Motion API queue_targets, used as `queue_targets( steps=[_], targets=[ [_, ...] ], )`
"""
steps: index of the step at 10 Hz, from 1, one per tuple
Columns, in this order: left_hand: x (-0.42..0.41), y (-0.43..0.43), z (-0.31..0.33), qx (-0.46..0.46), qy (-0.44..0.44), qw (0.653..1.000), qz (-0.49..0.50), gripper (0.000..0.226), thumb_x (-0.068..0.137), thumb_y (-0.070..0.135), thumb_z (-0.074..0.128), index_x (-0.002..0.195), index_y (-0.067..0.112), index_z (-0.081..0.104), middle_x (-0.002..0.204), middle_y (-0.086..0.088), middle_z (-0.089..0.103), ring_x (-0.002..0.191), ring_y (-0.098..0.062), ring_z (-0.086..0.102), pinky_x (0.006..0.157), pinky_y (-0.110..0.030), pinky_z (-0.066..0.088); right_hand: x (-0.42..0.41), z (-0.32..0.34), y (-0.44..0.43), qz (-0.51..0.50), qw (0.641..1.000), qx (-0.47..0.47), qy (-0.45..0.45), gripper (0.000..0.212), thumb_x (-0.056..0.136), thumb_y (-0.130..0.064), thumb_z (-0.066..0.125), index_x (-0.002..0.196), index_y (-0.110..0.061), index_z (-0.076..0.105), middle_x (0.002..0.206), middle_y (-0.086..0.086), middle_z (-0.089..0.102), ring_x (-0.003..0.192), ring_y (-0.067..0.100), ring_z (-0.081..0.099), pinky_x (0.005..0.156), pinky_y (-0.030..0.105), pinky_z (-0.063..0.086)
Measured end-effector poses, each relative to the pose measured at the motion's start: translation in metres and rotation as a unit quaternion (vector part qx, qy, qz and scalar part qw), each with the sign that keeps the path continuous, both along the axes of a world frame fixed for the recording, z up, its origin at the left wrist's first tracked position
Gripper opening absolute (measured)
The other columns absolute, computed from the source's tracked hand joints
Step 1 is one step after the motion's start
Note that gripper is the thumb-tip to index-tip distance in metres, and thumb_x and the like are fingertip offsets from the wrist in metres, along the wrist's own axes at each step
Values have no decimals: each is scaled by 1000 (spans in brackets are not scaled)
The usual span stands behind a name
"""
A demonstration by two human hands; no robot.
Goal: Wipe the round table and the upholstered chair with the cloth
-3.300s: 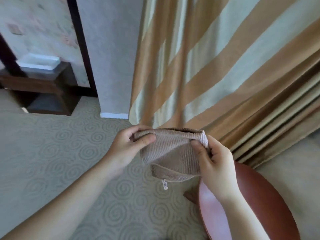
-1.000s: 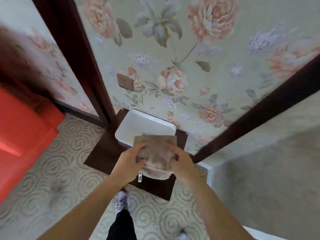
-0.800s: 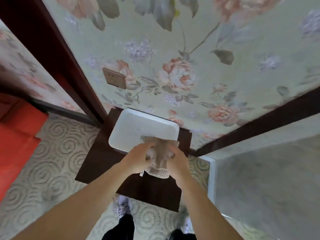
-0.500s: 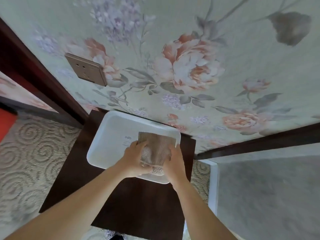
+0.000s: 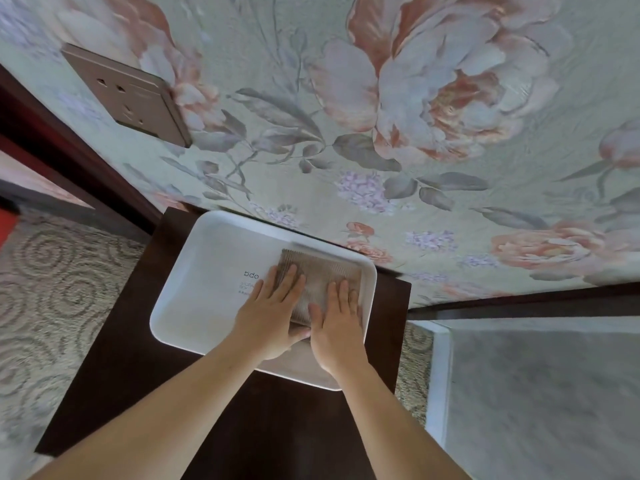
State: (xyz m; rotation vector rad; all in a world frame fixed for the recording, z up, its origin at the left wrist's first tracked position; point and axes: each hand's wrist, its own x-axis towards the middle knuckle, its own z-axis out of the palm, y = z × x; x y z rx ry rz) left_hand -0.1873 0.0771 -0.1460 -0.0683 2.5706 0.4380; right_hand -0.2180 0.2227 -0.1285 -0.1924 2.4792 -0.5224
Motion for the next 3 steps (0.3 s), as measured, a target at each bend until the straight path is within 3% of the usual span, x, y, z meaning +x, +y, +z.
queue_targets(
  steps=[2,3],
  targets=[
    [-10,-3,26,19,-35,999,1,91,93,72,32,160,26,-10,166,7,-22,153,-21,-19,124,-43,7,-5,20,-4,-40,998,-29,-37,63,106,-42,28,157,-13,5,167,6,-4,153,20,-9,123,37,-2],
    [-10,-14,60,37,1,999,-35,87,91,77,29,160,36,-5,165,12,-21,155,-19,-10,122,-43,17,1,49,3,-55,997,-52,-28,62,107,-32,33,157,-13,3,167,7,-6,153,23,1,122,39,17]
  ],
)
